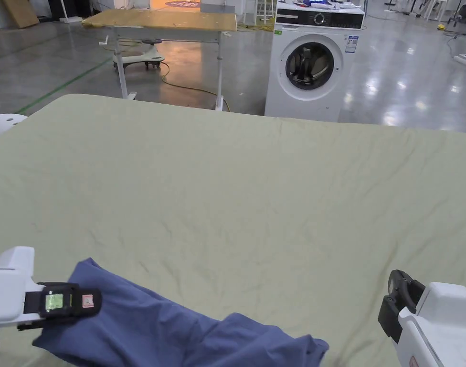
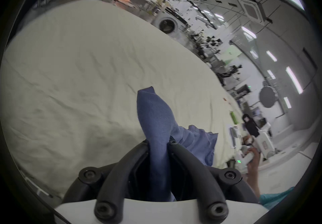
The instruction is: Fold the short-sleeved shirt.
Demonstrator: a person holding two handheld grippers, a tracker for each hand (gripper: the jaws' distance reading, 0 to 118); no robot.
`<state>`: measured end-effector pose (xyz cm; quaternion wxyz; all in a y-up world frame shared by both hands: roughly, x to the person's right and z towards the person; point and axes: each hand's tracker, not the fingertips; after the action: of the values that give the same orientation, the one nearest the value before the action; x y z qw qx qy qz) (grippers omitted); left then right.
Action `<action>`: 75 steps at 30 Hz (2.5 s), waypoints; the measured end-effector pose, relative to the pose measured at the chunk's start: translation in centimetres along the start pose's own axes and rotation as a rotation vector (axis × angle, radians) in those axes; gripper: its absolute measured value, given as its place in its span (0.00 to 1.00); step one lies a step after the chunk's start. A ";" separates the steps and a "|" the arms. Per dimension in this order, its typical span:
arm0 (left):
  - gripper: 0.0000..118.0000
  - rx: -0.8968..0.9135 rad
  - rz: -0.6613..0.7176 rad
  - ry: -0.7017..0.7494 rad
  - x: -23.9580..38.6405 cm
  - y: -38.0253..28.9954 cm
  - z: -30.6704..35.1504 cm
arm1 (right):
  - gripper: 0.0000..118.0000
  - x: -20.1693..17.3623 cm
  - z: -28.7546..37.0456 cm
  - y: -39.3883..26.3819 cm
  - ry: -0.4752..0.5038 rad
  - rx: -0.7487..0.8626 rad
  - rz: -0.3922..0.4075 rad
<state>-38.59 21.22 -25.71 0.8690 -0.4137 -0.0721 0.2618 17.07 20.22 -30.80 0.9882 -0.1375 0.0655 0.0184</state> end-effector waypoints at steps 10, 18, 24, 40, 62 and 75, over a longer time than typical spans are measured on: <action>0.06 -0.043 -0.158 0.117 8.1 -0.8 -0.4 | 0.00 -0.3 -0.3 -0.3 0.017 -0.006 -0.009; 0.06 -0.098 -0.210 0.040 14.4 -1.7 -2.9 | 0.00 0.5 -0.1 -0.6 0.006 -0.013 -0.011; 0.06 -0.168 -0.246 -0.028 17.6 -2.7 -6.6 | 0.00 1.2 0.1 -0.7 -0.012 -0.021 -0.017; 0.08 -0.293 -0.208 0.024 21.8 -9.4 -20.1 | 0.00 1.7 0.3 -1.0 -0.027 -0.035 -0.024; 0.03 -0.319 -0.114 -0.160 20.1 -12.2 -23.5 | 0.00 2.4 1.0 -1.4 -0.036 -0.047 -0.040; 0.03 -0.048 -0.245 -0.149 18.8 -8.4 -16.3 | 0.00 2.2 0.6 -0.4 -0.041 -0.010 -0.049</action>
<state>-13.65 15.42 -31.60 0.8766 -0.4019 -0.1926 0.1817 19.34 20.06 -30.46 0.9888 -0.1434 0.0417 -0.0028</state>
